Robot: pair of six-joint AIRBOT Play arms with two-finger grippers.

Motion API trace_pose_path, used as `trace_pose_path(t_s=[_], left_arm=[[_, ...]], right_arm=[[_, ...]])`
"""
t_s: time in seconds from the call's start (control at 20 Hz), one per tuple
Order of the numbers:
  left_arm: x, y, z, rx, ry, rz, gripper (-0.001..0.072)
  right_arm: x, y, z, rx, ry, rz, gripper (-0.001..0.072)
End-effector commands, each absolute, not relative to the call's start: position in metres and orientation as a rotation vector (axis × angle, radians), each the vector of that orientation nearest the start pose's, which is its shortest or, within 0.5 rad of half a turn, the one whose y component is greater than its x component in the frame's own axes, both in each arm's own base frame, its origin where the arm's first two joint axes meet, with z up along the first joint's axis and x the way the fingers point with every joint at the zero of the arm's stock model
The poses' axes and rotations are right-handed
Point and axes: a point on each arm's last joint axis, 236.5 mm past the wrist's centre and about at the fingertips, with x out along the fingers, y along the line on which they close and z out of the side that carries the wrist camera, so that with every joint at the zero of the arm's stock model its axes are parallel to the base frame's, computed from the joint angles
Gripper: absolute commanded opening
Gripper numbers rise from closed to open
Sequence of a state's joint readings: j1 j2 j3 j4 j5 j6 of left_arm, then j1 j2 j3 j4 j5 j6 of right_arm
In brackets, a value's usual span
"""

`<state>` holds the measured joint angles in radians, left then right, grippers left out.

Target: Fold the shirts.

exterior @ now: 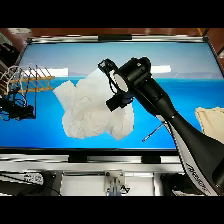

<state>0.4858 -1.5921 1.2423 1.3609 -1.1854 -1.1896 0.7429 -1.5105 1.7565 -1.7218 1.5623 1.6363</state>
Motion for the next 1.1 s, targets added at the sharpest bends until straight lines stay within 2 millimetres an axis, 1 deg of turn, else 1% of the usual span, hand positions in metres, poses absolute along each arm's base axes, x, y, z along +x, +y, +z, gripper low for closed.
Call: trace_pose_path(t_s=[0.0,0.25,0.35,0.4,0.5,0.55,0.65,0.75,0.8,0.85,0.9,0.95,1.05], left_arm=[[0.375,0.146,-0.059,-0.25,1.397,0.03,0.005],[0.376,0.146,-0.024,-0.243,1.362,0.04,0.0049],[0.383,0.149,-0.002,-0.223,1.309,0.053,0.0049],[0.387,0.15,0.012,-0.215,1.286,0.057,0.0048],[0.395,0.148,0.046,-0.189,1.239,0.056,0.0048],[0.398,0.145,0.063,-0.193,1.216,0.064,0.0049],[0.409,0.131,0.104,-0.177,1.149,0.062,0.0048],[0.421,0.105,0.146,-0.141,1.063,0.019,0.0048],[0.423,0.084,0.164,-0.119,1.032,-0.025,0.0048],[0.422,0.062,0.176,-0.111,1.016,-0.059,0.0048],[0.416,0.037,0.183,-0.092,1.019,-0.101,0.0048],[0.406,0.013,0.184,-0.067,1.038,-0.139,0.0048],[0.382,-0.026,0.176,-0.003,1.094,-0.189,0.0048]], right_arm=[[0.342,0.258,0.101,-0.537,1.205,0.44,0.0051],[0.344,0.252,0.101,-0.544,1.208,0.413,0.0051],[0.344,0.241,0.102,-0.56,1.223,0.365,0.0051],[0.346,0.233,0.104,-0.582,1.224,0.332,0.0051],[0.354,0.214,0.113,-0.624,1.196,0.255,0.0051],[0.359,0.206,0.119,-0.631,1.181,0.223,0.0051],[0.362,0.189,0.127,-0.597,1.197,0.172,0.0051],[0.366,0.169,0.134,-0.556,1.224,0.123,0.005],[0.369,0.162,0.136,-0.533,1.231,0.111,0.005],[0.373,0.157,0.138,-0.505,1.231,0.105,0.005],[0.377,0.151,0.14,-0.489,1.226,0.095,0.0051],[0.382,0.145,0.14,-0.478,1.223,0.084,0.0051],[0.387,0.138,0.138,-0.457,1.227,0.081,0.0051]])
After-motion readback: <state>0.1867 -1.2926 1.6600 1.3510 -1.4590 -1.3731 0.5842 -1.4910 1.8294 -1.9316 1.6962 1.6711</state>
